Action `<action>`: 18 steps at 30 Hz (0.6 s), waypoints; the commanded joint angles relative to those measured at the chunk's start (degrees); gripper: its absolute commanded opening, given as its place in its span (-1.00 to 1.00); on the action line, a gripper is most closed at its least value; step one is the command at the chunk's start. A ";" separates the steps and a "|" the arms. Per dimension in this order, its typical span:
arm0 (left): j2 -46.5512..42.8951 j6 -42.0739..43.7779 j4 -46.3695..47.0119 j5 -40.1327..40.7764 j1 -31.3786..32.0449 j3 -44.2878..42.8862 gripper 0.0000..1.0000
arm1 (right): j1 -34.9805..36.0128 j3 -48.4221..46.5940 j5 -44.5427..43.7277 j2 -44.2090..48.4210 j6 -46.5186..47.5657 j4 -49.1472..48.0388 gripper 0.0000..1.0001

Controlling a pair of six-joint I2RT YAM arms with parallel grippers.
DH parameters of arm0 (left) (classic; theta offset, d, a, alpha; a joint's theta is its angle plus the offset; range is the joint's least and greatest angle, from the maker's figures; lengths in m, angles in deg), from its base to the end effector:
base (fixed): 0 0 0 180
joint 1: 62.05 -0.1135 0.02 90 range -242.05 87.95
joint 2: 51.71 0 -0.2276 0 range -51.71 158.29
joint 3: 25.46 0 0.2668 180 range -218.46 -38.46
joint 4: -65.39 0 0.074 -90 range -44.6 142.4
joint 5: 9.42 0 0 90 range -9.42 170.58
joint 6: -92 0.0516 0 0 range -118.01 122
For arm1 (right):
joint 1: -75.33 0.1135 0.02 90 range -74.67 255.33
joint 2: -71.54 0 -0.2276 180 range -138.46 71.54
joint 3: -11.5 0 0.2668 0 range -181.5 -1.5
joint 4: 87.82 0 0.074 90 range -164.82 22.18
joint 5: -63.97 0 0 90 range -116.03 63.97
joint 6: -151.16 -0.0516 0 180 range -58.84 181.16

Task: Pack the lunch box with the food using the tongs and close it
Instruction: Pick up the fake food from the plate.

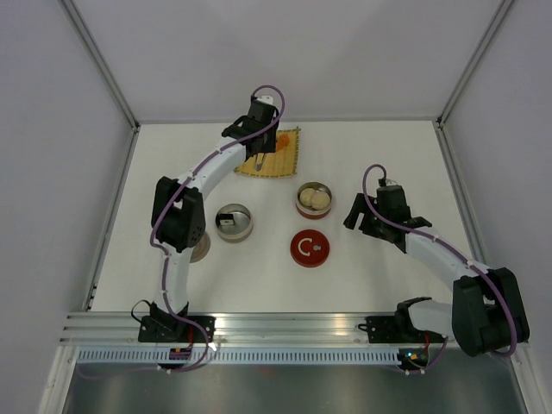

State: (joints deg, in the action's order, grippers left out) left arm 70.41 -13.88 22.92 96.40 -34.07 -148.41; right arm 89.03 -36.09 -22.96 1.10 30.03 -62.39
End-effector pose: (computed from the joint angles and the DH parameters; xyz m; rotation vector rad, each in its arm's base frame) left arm 0.4483 -0.2222 0.2280 0.0981 2.2637 -0.0878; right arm 0.2648 0.0674 0.1307 0.3473 2.4312 0.4177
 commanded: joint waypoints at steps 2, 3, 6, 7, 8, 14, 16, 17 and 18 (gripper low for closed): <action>2.23 0.67 2.05 -1.40 -0.48 -4.13 -0.01 | -0.25 -2.76 0.27 -1.28 1.43 -1.26 0.82; 2.67 0.67 1.97 -1.40 -0.57 -4.48 0.00 | -0.25 -2.94 0.18 -1.46 1.69 -1.09 0.82; 3.73 0.76 1.88 -1.49 -0.65 -5.18 0.01 | -0.25 -3.38 0.09 -2.25 1.87 -1.18 0.82; 3.99 0.85 1.88 -1.49 -0.65 -5.36 0.01 | -0.33 -3.47 0.09 -2.34 1.95 -1.09 0.82; 4.26 0.94 1.79 -1.49 -0.65 -5.88 0.01 | -0.42 -3.56 0.01 -2.43 1.96 -1.17 0.82; 5.93 1.64 1.35 0.09 -0.65 -7.12 0.05 | -0.77 -3.64 -0.08 -2.87 2.66 -1.09 0.82; 6.46 1.64 1.18 0.18 -0.74 -7.29 0.05 | -0.77 -3.47 -0.17 -2.95 2.83 -1.26 0.82; 6.63 1.64 1.26 0.18 -0.74 -7.47 0.05 | -0.86 -3.47 -0.17 -3.04 2.83 -1.26 0.82; 6.72 1.55 1.17 0.18 -0.74 -7.47 0.05 | -0.86 -3.47 -0.17 -3.30 2.83 -1.52 0.82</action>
State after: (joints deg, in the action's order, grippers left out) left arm 76.31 -13.82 22.57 95.54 -34.46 -152.52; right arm 88.46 -37.55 -23.00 -1.61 31.84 -62.37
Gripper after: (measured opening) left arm 0.526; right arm 0.909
